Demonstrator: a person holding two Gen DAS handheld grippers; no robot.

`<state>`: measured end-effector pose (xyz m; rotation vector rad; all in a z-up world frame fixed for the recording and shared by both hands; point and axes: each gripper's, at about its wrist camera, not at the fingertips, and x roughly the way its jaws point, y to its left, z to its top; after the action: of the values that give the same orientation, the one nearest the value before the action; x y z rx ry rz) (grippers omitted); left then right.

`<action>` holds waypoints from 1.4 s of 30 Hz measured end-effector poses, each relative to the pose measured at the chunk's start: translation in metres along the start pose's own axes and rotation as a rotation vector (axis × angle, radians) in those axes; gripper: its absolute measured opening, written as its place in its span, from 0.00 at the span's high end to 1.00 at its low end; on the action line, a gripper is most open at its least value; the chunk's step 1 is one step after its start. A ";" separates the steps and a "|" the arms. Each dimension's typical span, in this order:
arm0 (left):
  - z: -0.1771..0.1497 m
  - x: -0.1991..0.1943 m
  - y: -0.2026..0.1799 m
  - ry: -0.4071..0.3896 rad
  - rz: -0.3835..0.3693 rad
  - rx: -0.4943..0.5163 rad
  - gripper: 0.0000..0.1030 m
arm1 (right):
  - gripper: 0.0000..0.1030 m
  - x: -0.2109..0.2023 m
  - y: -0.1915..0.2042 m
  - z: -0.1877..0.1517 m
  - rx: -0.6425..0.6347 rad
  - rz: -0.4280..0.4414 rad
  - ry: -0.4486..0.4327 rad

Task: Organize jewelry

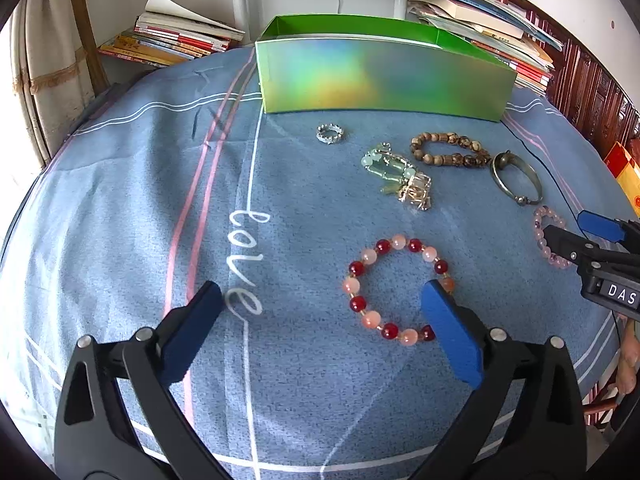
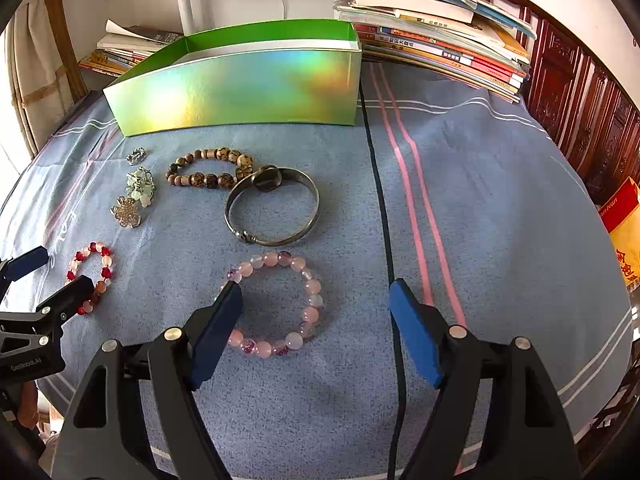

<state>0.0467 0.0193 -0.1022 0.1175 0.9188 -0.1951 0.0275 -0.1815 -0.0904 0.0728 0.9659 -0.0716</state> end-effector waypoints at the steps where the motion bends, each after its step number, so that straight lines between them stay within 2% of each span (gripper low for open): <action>1: 0.000 0.000 0.000 0.001 0.000 0.000 0.04 | 0.26 0.000 0.000 0.000 0.000 0.000 -0.001; 3: 0.000 0.000 0.000 0.002 0.000 -0.001 0.04 | 0.26 0.000 0.000 0.000 0.002 0.000 0.001; 8: 0.001 0.000 0.001 0.009 0.003 -0.002 0.03 | 0.13 0.005 -0.003 0.001 0.010 -0.013 0.007; 17: 0.002 0.001 0.001 0.011 0.002 -0.001 0.03 | 0.14 0.005 -0.005 0.000 0.005 -0.001 0.005; 18: 0.002 0.001 0.001 0.010 0.002 0.000 0.03 | 0.16 0.004 -0.005 0.000 0.002 0.003 -0.001; 20: 0.001 0.001 0.001 0.009 0.002 -0.002 0.03 | 0.30 0.001 -0.003 -0.001 -0.009 0.012 -0.013; 25: 0.001 0.000 0.000 0.017 0.003 -0.011 0.05 | 0.54 -0.003 0.001 -0.002 -0.017 0.046 -0.035; 27: 0.001 -0.002 -0.002 0.007 -0.003 0.000 0.12 | 0.62 -0.004 0.001 -0.002 -0.018 0.048 -0.039; 29: 0.000 -0.005 -0.004 -0.002 -0.010 0.010 0.25 | 0.69 -0.004 0.002 -0.002 -0.021 0.050 -0.041; 33: -0.001 -0.009 -0.010 -0.017 -0.033 0.036 0.39 | 0.73 -0.005 0.004 -0.004 -0.030 0.044 -0.047; 35: -0.001 -0.010 -0.012 -0.022 -0.041 0.045 0.52 | 0.81 -0.005 0.004 -0.004 -0.037 0.044 -0.049; 38: 0.000 -0.010 -0.013 -0.025 -0.045 0.050 0.64 | 0.85 -0.006 0.006 -0.005 -0.046 0.048 -0.051; 42: 0.002 -0.010 -0.011 -0.020 -0.040 0.033 0.78 | 0.88 -0.007 0.008 -0.006 -0.046 0.058 -0.051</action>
<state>0.0399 0.0098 -0.0931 0.1275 0.8983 -0.2487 0.0199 -0.1728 -0.0880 0.0559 0.9130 0.0023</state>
